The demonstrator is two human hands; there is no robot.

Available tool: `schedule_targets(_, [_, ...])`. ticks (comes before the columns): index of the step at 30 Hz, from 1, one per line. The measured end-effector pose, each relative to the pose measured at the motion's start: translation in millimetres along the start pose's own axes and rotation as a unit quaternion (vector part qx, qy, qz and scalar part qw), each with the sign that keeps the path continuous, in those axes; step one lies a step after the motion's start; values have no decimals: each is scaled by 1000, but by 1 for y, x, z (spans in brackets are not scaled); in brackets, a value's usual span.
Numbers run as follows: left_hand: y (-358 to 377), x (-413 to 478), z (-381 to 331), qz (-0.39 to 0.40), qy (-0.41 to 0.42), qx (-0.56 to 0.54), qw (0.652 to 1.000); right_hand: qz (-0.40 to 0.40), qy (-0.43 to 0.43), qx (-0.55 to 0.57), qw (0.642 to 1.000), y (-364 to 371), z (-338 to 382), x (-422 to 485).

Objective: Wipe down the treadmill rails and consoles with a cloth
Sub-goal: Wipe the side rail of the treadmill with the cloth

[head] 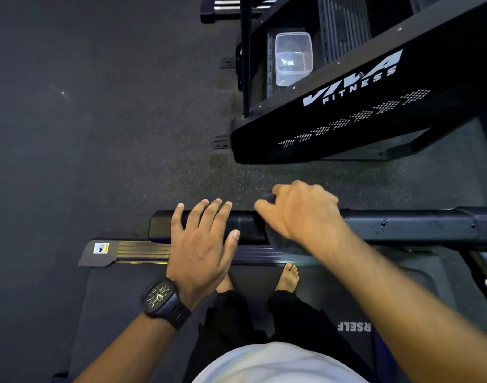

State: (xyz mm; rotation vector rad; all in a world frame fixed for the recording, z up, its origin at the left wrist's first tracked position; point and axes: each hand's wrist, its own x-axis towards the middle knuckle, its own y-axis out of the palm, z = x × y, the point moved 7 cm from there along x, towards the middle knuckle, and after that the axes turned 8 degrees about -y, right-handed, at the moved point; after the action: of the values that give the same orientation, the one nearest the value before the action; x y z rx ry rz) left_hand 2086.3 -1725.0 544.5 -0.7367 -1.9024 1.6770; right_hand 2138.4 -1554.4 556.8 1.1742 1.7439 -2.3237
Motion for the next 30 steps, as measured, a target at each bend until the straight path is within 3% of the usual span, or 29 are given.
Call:
schedule_targets(2, [1, 0, -1, -2, -4, 1, 1000, -80, -33, -31, 996, 0, 15, -29])
schedule_targets(5, [1, 0, -3, -6, 0, 7, 1000, -79, -118, -22, 990, 5, 32, -32])
schedule_targets(7, [1, 1, -6, -11, 0, 9, 1000, -29, -116, 14, 993, 2, 26, -12])
schedule_targets(10, [3, 0, -10, -7, -12, 4, 1000, 82, -45, 38, 995, 6, -2, 11])
schedule_targets(15, [3, 0, -14, -14, -18, -4, 1000, -54, -51, -38, 996, 2, 4, -29])
schedule_targets(18, [3, 2, -14, -8, -11, -4, 1000, -64, -121, -35, 990, 1, 22, -30])
schedule_targets(20, [2, 1, -14, -10, -10, -7, 1000, -30, -135, 6, 990, -3, 22, -9])
schedule_targets(22, [1, 2, -14, -15, -10, -15, 1000, 75, -92, 12, 993, -1, 9, 11])
schedule_targets(24, [1, 3, -13, -18, -6, -19, 1000, 104, -27, 12, 994, -1, -7, 16])
schedule_targets(28, [1, 1, -17, -9, 10, -19, 1000, -53, -8, -82, 995, 0, 1, -33])
schedule_targets(30, [2, 2, -17, -6, 15, -12, 1000, -63, -56, -58, 995, 4, 16, -44])
